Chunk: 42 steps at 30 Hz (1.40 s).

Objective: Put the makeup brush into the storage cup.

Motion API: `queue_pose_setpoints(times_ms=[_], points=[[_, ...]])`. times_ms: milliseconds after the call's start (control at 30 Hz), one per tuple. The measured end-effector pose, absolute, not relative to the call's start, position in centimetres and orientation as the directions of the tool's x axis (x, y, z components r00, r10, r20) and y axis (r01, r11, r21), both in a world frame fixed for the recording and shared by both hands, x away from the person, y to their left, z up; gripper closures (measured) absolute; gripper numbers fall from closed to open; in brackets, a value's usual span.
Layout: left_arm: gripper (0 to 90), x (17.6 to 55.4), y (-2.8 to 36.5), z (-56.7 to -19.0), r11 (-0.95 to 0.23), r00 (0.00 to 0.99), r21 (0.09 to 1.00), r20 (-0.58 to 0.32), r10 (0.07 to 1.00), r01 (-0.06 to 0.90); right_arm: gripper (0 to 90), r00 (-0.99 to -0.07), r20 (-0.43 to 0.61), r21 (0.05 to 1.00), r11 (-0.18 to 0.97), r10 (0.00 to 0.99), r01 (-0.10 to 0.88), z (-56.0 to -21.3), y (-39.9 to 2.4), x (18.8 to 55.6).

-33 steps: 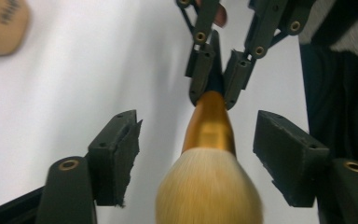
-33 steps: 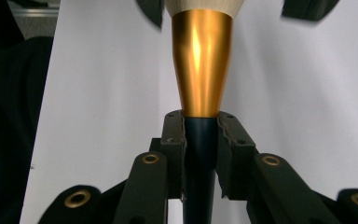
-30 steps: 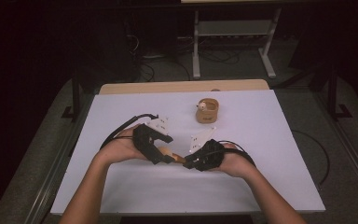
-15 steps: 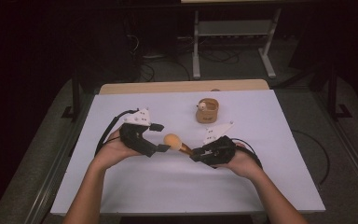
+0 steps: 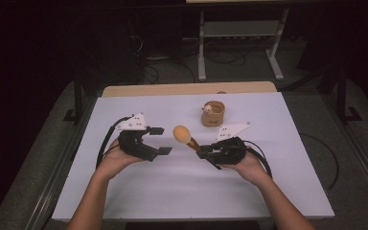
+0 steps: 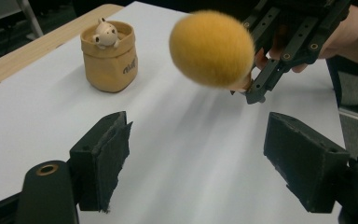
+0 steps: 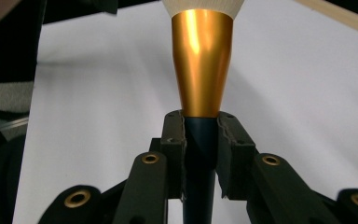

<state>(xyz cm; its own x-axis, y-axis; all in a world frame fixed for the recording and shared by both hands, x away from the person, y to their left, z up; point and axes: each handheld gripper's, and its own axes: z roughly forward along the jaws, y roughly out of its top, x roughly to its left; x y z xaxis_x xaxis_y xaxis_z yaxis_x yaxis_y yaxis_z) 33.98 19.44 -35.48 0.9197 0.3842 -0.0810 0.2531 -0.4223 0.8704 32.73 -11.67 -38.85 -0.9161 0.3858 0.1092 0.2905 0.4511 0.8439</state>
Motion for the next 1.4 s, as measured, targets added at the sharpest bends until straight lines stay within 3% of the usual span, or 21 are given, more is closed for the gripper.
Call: queue_pose_setpoints(times_ms=[600, 1267, 1400], points=[[12.7, 34.2, 18.1, -37.3, -0.301, 0.916, 0.911, -0.164, 0.367, 0.283, 73.7, -0.899, 0.119, 0.901, 0.335, 0.422, 0.276, -38.3, -11.9, 32.4], [14.2, 33.6, 16.2, -37.8, -0.229, 0.925, 0.934, -0.192, 0.327, 0.275, 73.7, -0.898, 0.136, 0.927, 0.267, 0.419, 0.265, -38.6, -10.4, 31.7], [19.5, 33.6, 16.0, -37.7, -0.196, 0.926, 0.939, -0.212, 0.313, 0.282, 73.7, -0.901, 0.137, 0.927, 0.268, 0.412, 0.263, -38.8, -10.1, 31.6]])
